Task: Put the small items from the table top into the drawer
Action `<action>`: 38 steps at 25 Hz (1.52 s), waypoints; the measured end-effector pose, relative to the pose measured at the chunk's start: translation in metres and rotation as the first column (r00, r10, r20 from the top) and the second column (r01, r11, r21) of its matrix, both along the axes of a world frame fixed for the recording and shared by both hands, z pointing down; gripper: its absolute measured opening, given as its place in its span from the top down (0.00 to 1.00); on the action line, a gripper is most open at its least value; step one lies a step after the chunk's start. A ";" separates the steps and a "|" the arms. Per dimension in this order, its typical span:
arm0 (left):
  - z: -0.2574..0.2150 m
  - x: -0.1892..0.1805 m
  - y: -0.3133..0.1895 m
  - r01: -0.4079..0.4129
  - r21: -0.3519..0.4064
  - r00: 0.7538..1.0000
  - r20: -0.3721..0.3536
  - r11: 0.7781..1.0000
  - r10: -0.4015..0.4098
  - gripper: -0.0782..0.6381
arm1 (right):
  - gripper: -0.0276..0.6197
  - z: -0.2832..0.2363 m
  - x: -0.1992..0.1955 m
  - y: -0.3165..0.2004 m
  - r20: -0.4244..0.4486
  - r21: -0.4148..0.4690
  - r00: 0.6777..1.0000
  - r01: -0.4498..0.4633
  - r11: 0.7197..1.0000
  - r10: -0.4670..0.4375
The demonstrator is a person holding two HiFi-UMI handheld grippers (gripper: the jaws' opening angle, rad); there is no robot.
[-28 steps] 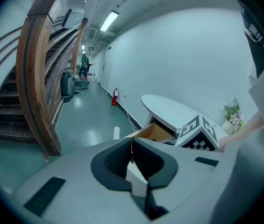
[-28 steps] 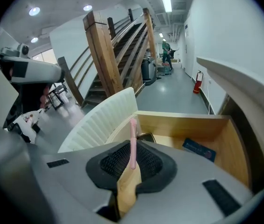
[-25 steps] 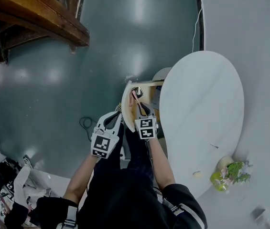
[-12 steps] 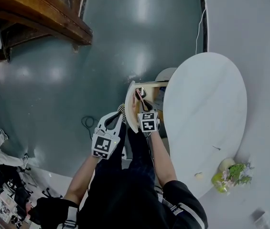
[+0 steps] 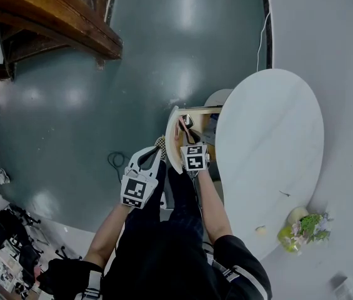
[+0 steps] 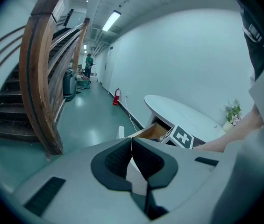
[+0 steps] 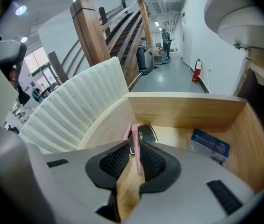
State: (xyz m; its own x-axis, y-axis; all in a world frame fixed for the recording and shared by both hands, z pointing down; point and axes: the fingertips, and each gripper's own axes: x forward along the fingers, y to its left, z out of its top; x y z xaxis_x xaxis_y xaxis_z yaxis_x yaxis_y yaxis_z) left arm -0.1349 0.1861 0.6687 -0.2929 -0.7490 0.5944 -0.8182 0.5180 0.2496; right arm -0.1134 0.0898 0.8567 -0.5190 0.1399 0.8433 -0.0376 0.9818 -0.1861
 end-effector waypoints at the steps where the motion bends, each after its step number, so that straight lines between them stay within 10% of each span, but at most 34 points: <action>1: -0.001 -0.001 0.000 0.000 0.002 1.000 0.002 1.000 0.000 0.86 | 0.86 -0.001 -0.001 0.002 0.006 -0.008 1.000 0.006 1.000 -0.006; 22: -0.057 0.012 0.001 -0.030 0.043 0.996 0.079 0.999 0.027 0.86 | 0.74 -0.072 0.005 0.014 0.105 0.000 0.995 0.001 1.000 -0.001; 38: -0.144 0.020 -0.011 -0.096 0.103 0.977 0.200 0.990 0.074 0.86 | 0.87 -0.205 0.013 0.001 0.298 0.063 0.954 -0.055 0.997 0.034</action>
State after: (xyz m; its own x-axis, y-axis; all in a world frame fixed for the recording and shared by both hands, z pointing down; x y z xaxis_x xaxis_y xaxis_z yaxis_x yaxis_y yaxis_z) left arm -0.1147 0.1753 0.5251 -0.3275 -0.8345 0.4431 -0.8965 0.4226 0.1331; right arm -0.1004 0.0908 0.6521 -0.7515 0.0581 0.6571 -0.0346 0.9913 -0.1271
